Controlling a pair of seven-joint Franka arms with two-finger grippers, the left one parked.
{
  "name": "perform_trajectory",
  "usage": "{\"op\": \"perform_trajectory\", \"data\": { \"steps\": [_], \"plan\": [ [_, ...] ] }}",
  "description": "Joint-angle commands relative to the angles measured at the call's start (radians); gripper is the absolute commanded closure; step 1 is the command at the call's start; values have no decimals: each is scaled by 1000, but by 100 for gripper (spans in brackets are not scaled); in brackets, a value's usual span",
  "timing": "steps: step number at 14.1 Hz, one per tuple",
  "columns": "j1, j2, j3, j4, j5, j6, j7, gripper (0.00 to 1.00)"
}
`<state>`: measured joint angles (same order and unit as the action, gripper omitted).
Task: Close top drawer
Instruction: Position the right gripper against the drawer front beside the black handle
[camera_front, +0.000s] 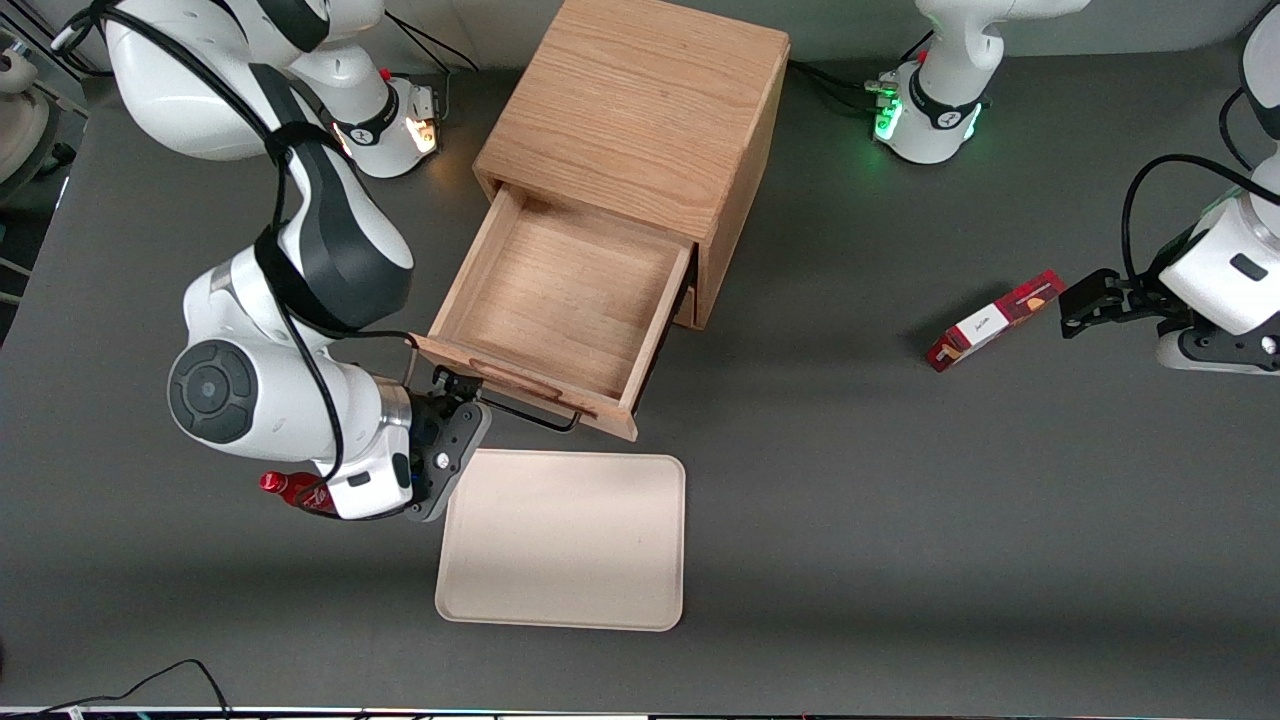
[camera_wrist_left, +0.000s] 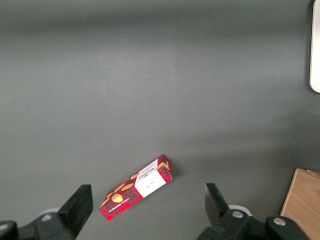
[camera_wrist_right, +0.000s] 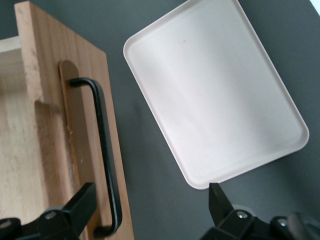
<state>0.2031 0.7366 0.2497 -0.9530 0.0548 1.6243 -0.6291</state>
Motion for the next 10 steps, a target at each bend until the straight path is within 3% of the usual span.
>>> {"op": "perform_trajectory", "data": {
  "steps": [1,10],
  "plan": [
    [-2,44,-3,46,46,5,-12,0],
    [15,61,3,33,50,5,94,0]
  ]
}}
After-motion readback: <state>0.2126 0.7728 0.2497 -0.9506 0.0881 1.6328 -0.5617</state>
